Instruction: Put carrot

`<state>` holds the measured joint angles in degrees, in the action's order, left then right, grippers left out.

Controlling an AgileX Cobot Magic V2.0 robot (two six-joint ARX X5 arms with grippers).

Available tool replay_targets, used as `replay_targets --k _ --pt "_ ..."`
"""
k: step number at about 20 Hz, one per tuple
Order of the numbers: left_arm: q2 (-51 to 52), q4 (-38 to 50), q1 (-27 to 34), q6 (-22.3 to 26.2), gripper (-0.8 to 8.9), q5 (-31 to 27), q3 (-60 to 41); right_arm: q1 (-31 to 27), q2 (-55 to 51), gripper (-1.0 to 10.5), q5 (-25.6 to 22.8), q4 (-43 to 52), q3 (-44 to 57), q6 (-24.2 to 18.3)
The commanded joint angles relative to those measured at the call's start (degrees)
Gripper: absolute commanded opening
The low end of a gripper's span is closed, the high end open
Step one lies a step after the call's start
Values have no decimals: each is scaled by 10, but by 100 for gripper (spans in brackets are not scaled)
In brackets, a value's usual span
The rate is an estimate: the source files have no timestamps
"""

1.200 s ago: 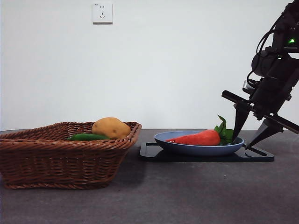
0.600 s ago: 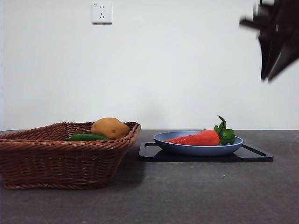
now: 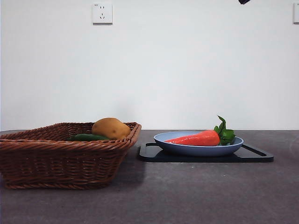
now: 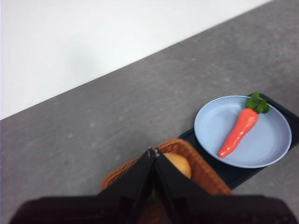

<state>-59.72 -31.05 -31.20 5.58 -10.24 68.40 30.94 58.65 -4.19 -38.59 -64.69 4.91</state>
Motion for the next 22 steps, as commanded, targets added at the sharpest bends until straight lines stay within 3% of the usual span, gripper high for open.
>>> replay_targets --k 1,8,10,13,22 --pt "65 16 12 4 6 2 -61 25 -43 3 -24 71 77 2" --pt "317 52 24 -47 6 17 -299 68 -223 3 -69 301 365 10" --pt "367 54 24 -72 6 16 -337 68 -258 3 -91 319 411 37" --pt "385 41 24 -94 8 17 -347 65 -262 3 -129 304 422 47" --pt "385 40 24 -92 8 15 -347 65 -262 3 -131 304 422 47"
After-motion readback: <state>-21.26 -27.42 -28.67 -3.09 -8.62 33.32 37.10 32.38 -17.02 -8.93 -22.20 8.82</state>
